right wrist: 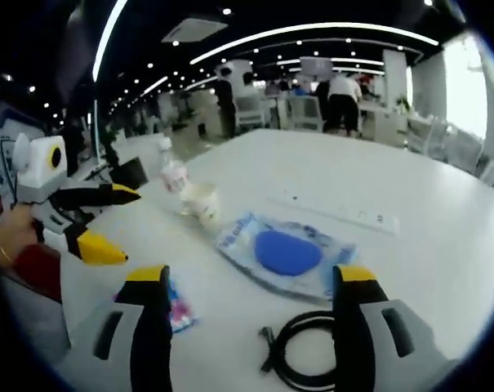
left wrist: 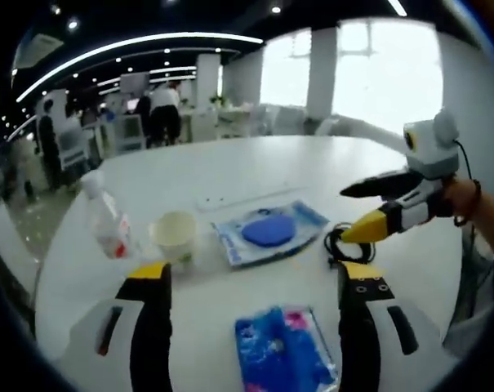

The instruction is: Arrange the tabletop items into an orderly group along one side of the table until the central work area is clear of visible clutter.

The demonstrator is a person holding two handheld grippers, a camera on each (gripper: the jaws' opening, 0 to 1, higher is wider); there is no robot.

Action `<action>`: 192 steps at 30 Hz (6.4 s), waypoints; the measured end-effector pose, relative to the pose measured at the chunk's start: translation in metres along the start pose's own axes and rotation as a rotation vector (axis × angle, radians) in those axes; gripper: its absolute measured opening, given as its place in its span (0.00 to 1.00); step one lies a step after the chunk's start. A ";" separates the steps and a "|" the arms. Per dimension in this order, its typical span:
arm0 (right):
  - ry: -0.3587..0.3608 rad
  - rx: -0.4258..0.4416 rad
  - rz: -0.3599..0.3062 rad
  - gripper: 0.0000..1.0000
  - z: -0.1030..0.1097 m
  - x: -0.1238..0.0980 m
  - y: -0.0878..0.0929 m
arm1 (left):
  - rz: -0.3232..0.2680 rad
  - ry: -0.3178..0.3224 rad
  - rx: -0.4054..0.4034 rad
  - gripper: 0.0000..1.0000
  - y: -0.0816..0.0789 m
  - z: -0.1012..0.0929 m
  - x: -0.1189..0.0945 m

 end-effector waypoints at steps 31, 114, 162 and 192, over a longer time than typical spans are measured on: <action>-0.269 -0.130 -0.080 0.82 0.077 0.061 0.004 | -0.045 -0.005 0.035 1.00 0.027 -0.003 -0.079; 0.255 0.248 -0.115 0.01 -0.048 -0.012 0.021 | -0.006 -0.097 0.036 0.95 0.057 0.038 -0.082; 0.826 0.458 0.040 0.02 -0.226 -0.008 0.045 | -0.054 -0.121 0.121 0.89 0.055 0.038 -0.077; 0.870 0.569 0.106 0.15 -0.232 0.008 0.070 | -0.026 -0.158 0.174 0.88 0.058 0.042 -0.079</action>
Point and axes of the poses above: the point that each gripper's makers call its tool centre point, and the gripper's own axes: x roughly forward along the fingers, z roughly to its left, y roughly out of its underside, the point moved 5 cm from there along -x, roughly backward along the fingers, and after that the axes turned 6 degrees about z, right-handed, at the moved point
